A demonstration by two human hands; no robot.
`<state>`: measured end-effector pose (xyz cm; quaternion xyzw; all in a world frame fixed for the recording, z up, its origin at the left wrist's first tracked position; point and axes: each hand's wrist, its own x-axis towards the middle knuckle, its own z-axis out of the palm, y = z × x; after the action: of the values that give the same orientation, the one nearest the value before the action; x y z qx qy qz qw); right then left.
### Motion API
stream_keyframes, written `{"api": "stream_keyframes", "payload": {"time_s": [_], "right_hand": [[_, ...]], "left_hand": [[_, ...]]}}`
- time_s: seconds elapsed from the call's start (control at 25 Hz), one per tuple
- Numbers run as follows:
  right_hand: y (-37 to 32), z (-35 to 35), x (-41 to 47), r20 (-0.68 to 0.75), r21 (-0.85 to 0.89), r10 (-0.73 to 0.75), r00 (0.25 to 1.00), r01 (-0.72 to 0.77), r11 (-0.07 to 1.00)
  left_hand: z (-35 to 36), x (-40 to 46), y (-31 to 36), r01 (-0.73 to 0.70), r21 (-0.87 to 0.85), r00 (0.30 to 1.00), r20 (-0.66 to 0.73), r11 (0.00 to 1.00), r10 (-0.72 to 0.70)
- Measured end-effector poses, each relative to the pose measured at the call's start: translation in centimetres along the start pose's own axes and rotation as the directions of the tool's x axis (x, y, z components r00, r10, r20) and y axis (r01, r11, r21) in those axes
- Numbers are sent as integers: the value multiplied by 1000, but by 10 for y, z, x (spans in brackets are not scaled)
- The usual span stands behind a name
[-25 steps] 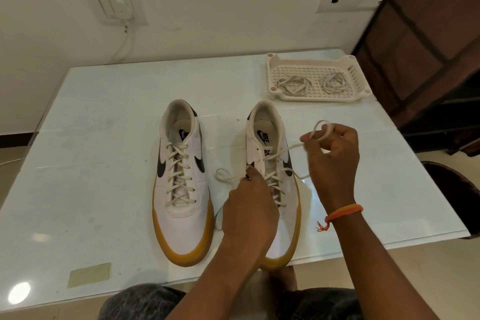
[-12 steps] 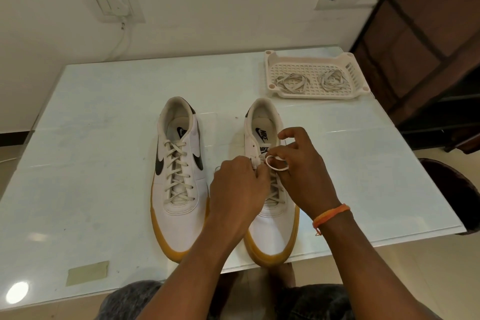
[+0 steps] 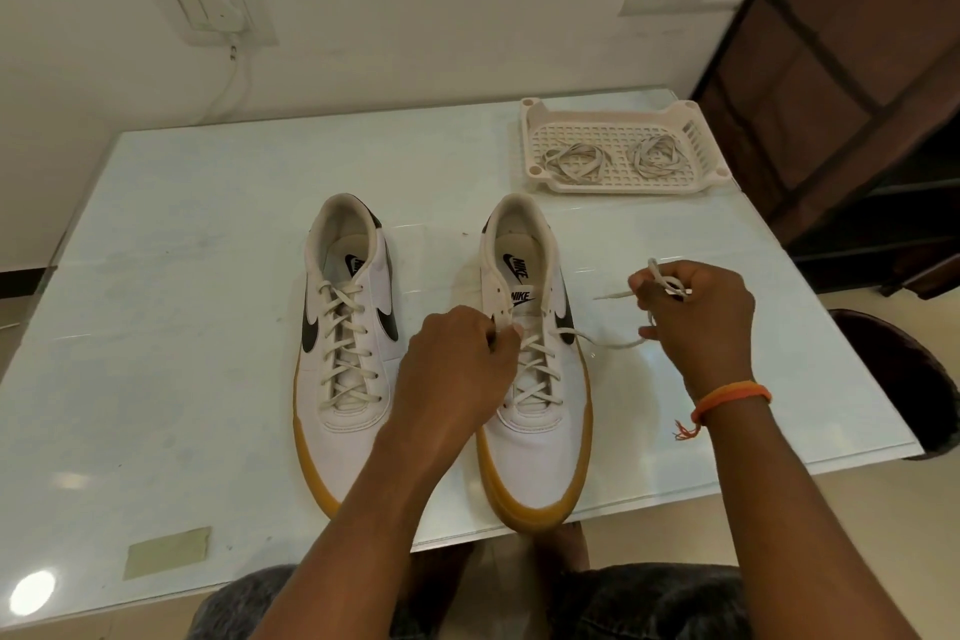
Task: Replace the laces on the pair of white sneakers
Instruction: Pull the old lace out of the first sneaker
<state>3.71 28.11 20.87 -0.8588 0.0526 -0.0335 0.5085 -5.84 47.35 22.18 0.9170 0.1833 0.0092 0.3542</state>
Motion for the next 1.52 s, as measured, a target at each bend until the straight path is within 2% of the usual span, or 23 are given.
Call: {"api": "stream_keyframes", "payload": {"time_s": [0.08,0.16,0.24,0.28,0.36,0.44,0.48,0.68,0.72,0.76,0.84,0.88,0.92,0.96,1.0,1.04,1.08,1.12,1.16,1.24,1.32,1.44,1.52], "right_hand": [[7,5,1,-10,-82,38,999,-38,996],[3,11,-3,-20,-251,-10,1000,5,968],[-7,16,-9,-47,-357,-142,989,116,927],[-10,19,-10,-10,-344,-220,976,203,917],[-10,26,-15,195,-253,-378,905,418,872],[-6,36,-23,402,-257,-453,796,573,779],[-4,40,-24,447,-279,-455,770,604,747],[-7,35,-22,417,-324,-453,788,595,736],[-7,33,-21,421,-330,-436,795,582,743],[-7,32,-21,428,-329,-416,802,568,755],[-7,31,-21,419,-298,-410,810,549,781],[-8,30,-22,411,-286,-411,814,543,789],[-9,30,-22,405,-286,-416,814,545,788],[-11,31,-24,390,-290,-420,820,542,789],[-13,32,-29,348,-292,-406,845,509,810],[-17,30,-37,278,-299,-354,893,431,852],[-19,29,-47,205,-304,-274,940,327,895],[-21,28,-59,165,-336,-183,969,230,914],[-20,29,-71,176,-396,-100,979,163,904],[-18,33,-93,250,-505,5,968,126,854],[-16,37,-102,268,-527,10,964,138,839],[-19,41,-101,281,-559,-50,958,206,803],[-21,43,-99,290,-568,-74,954,234,789]], "left_hand": [[-8,-2,5,-6,114,993,-119,993,20],[-13,-5,13,-85,152,972,-203,985,115],[-7,-7,18,-218,188,959,-141,958,246],[-1,-8,19,-257,227,957,-76,939,280],[12,-9,17,-250,281,967,16,927,256],[19,-9,18,-198,220,979,-8,955,205],[20,-8,19,-168,153,983,-43,974,177],[14,-4,22,-83,-212,992,-111,974,60],[10,-2,20,2,-320,996,-88,947,-32],[2,1,15,138,-462,987,-14,876,-163],[-17,6,7,431,-687,900,286,585,-328],[-25,7,3,505,-687,862,376,523,-339],[-29,9,-1,494,-637,870,366,592,-331],[-29,7,-3,391,-499,918,266,773,-293],[-26,5,-2,221,-274,975,91,936,-204],[-22,2,1,85,-81,992,-85,993,-92],[-19,0,6,5,6,980,-199,1000,-4],[-19,-2,13,-50,26,968,-243,998,55],[-17,-2,16,-93,73,968,-227,993,107],[-9,0,18,-162,240,977,-99,957,190],[-3,3,17,-198,368,979,34,908,200],[4,6,17,-217,327,976,54,920,211],[3,8,18,-159,120,987,-17,980,163]]}}
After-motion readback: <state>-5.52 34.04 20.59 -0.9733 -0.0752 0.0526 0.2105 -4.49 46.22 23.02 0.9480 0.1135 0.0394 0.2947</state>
